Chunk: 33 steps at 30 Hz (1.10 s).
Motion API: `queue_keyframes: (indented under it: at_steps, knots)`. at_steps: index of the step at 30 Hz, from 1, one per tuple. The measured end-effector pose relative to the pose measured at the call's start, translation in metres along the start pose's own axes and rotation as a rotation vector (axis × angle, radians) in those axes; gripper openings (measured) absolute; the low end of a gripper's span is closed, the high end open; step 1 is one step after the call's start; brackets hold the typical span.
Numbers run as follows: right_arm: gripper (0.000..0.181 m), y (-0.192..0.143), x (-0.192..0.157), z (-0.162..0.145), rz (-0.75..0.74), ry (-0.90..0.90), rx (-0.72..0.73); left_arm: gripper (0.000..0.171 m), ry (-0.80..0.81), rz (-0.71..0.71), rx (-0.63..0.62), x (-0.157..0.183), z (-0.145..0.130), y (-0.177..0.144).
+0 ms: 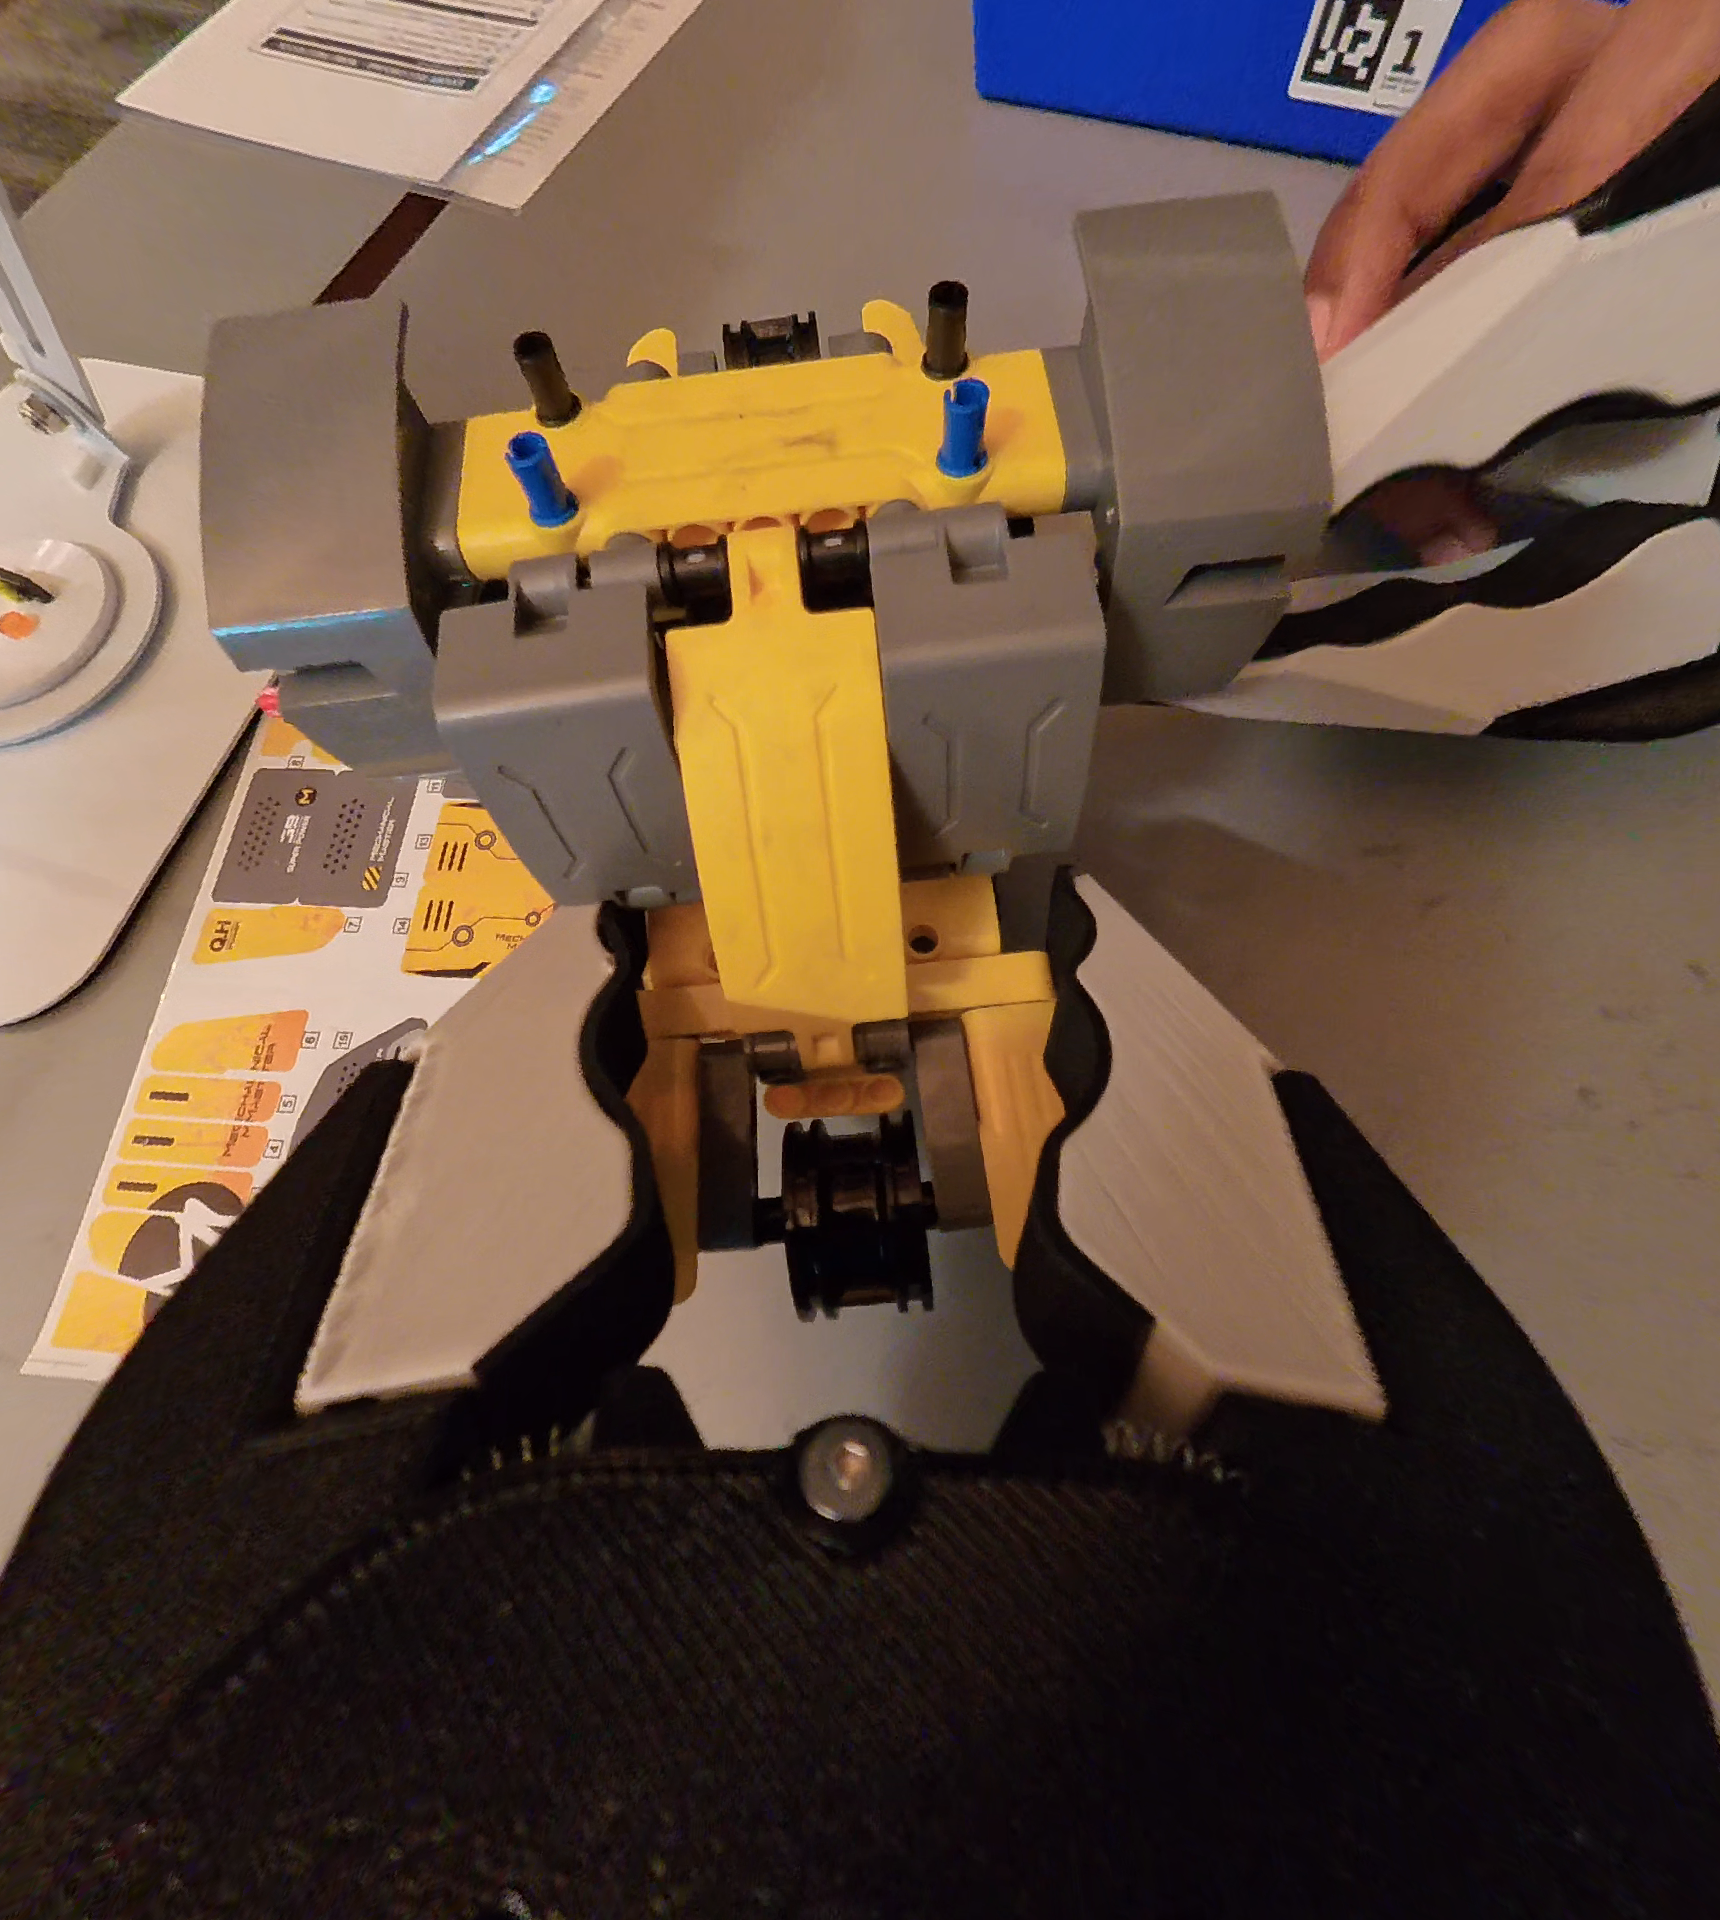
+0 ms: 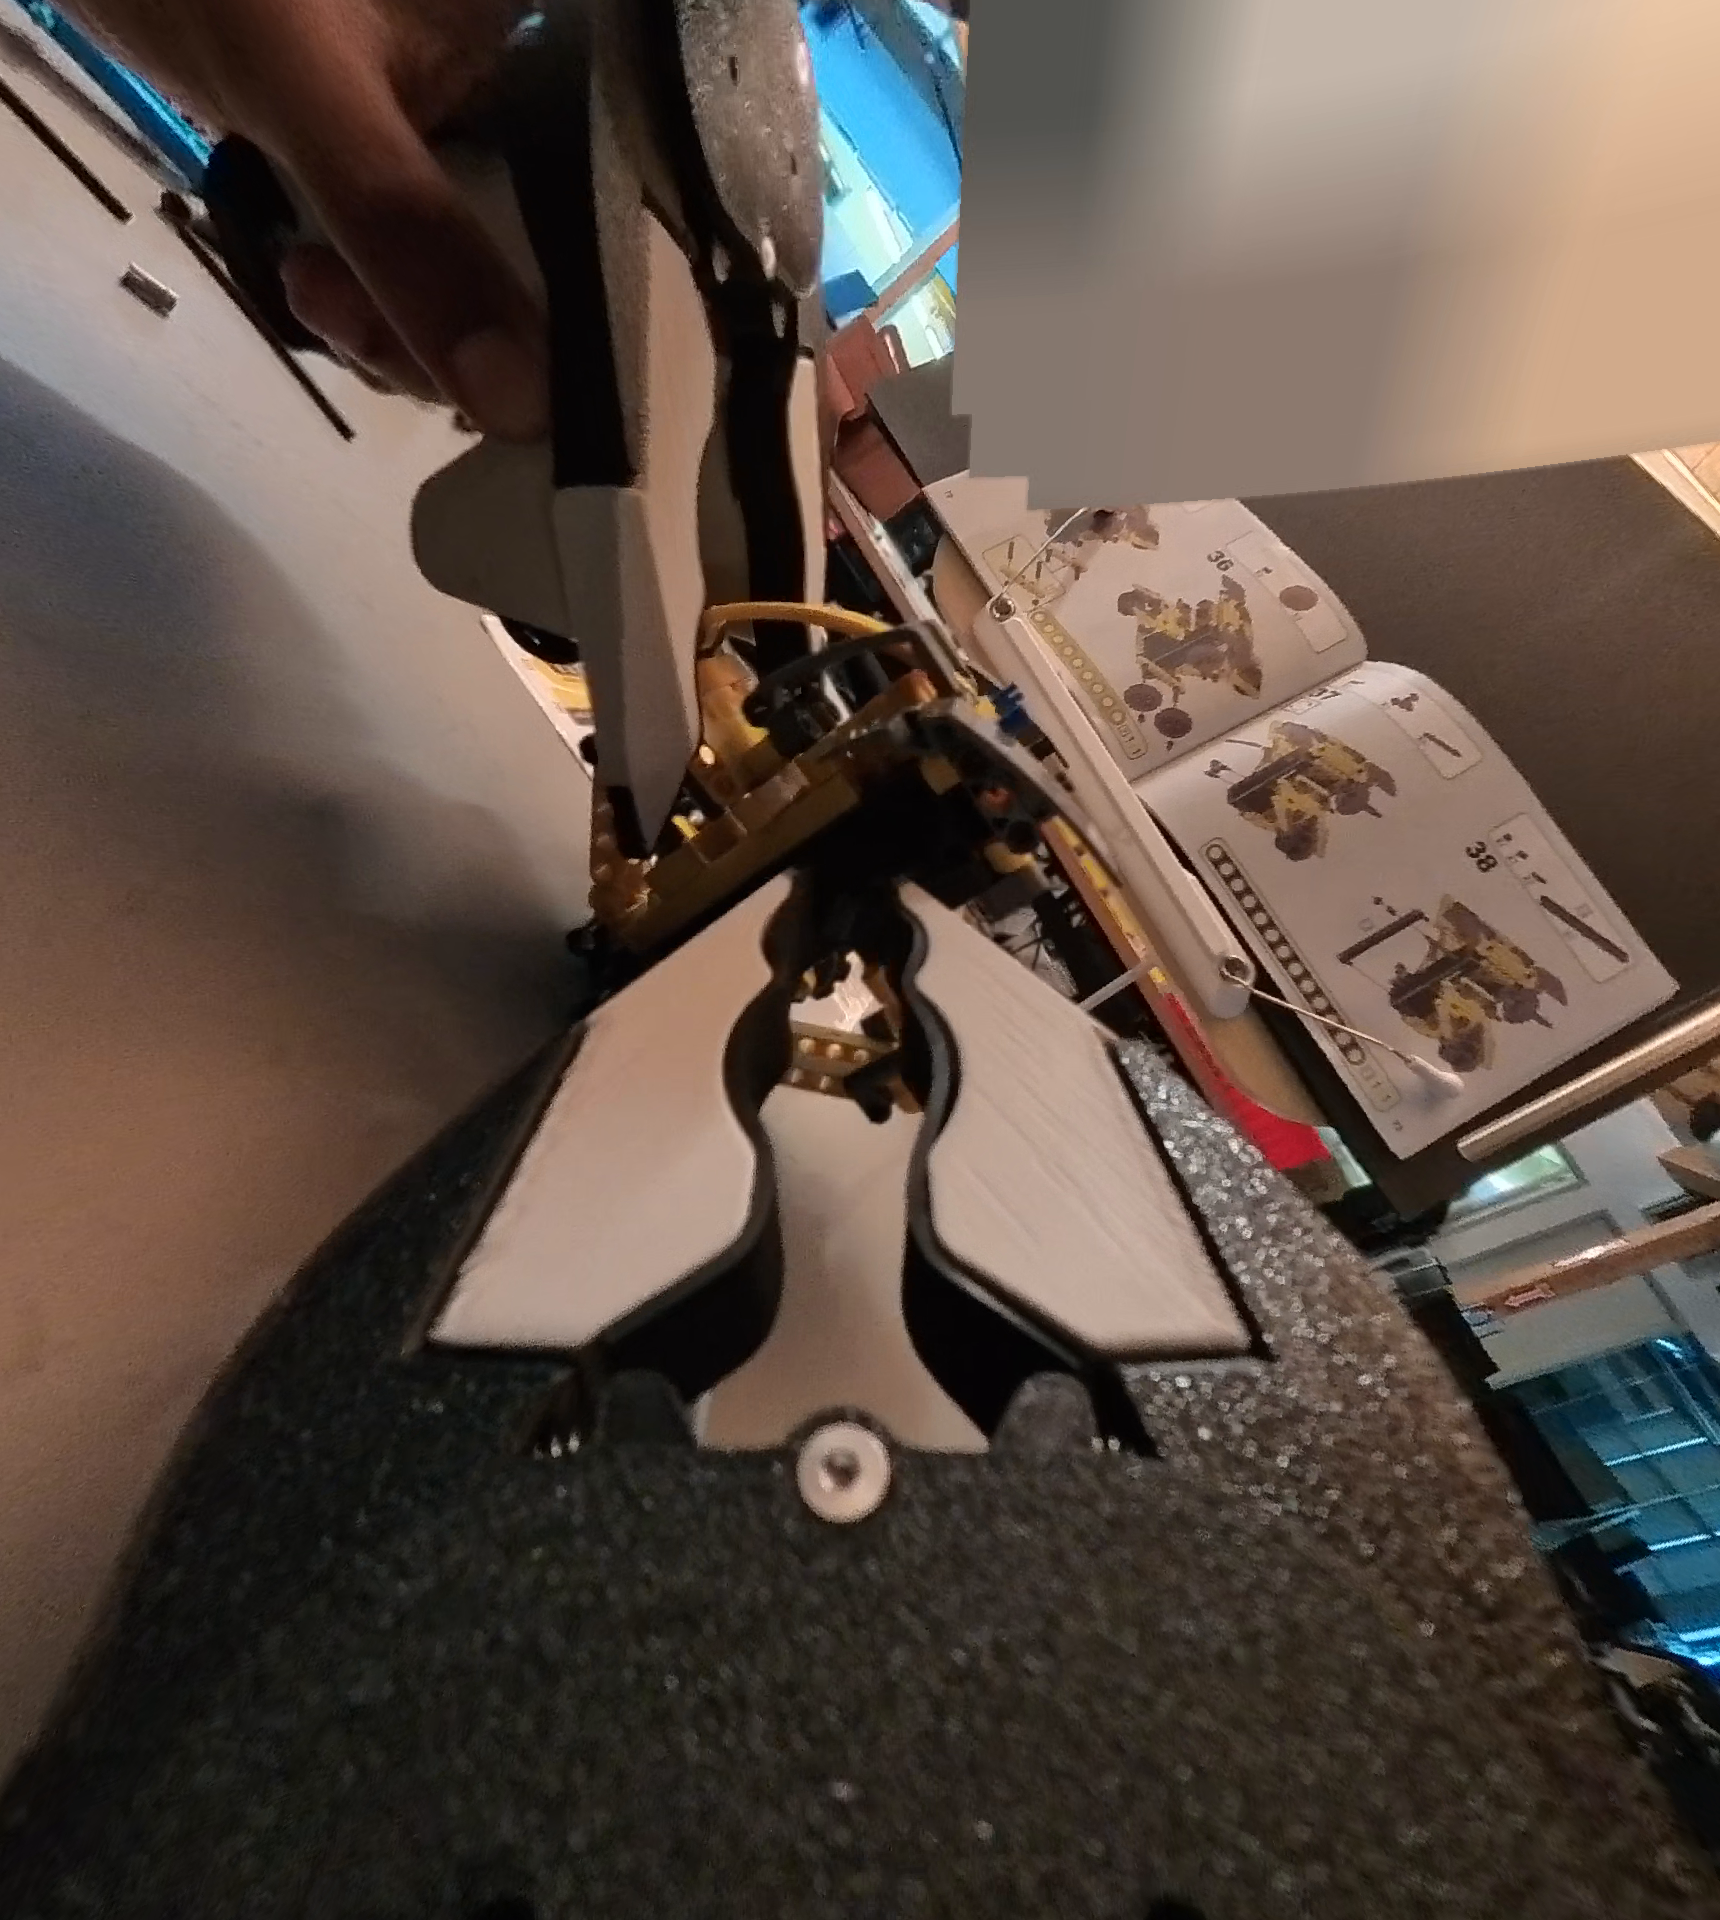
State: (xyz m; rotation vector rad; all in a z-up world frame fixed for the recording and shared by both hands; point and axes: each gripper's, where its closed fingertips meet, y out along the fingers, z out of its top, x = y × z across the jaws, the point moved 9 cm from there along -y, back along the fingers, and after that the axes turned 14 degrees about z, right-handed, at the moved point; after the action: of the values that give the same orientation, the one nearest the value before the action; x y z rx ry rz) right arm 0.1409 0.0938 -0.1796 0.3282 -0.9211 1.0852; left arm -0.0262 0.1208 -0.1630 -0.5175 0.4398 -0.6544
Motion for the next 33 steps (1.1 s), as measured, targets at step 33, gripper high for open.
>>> queue_keyframes:
  at_steps: [33]
  knots:
    - [0.004, 0.0075, 0.0062, -0.0034, -0.063, 0.104, 0.034, 0.077, -0.065, -0.08, 0.026, -0.0046, -0.0003, 0.0005]
